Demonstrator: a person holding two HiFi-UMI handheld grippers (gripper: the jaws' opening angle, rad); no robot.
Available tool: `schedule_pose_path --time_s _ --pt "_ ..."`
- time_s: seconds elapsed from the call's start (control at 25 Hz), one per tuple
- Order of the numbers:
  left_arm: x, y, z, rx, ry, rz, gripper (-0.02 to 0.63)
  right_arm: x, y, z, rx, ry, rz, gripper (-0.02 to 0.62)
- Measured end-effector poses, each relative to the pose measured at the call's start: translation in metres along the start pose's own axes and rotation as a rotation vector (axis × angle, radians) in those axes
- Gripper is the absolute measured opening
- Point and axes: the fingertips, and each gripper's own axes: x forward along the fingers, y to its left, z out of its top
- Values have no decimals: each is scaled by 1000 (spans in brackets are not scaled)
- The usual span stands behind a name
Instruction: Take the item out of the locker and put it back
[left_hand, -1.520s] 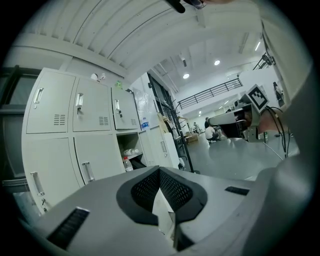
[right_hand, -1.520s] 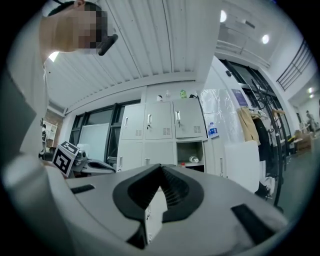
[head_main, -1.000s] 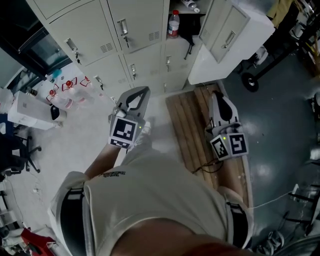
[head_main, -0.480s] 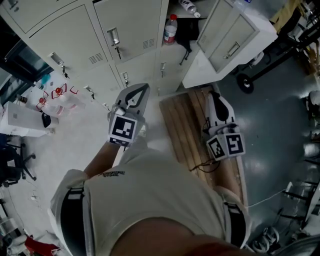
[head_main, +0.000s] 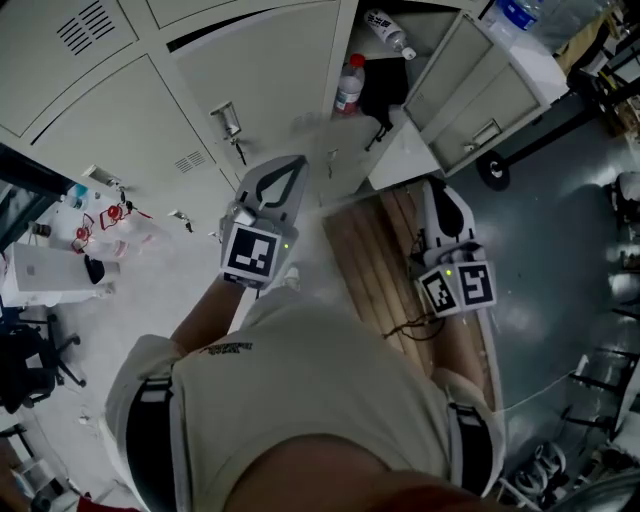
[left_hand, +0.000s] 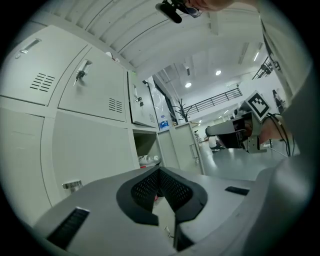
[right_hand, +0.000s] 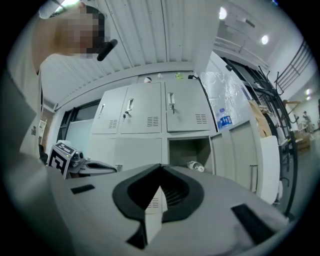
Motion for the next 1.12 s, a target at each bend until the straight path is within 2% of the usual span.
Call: schedule_pose_path --time_s 0.24,0.56,0.84,1.12 --pt "39 33 9 10 -63 -62 12 49 -7 10 -17 -32 -51 5" --pt "65 42 12 1 -100 -106 12 71 -12 18 -28 -49 -70 6" --pt "83 29 10 -34 -68 -91 12 71 -35 16 16 -54 -40 6" --pt "100 19 19 -40 -71 -60 12 79 -55 14 21 -40 9 6"
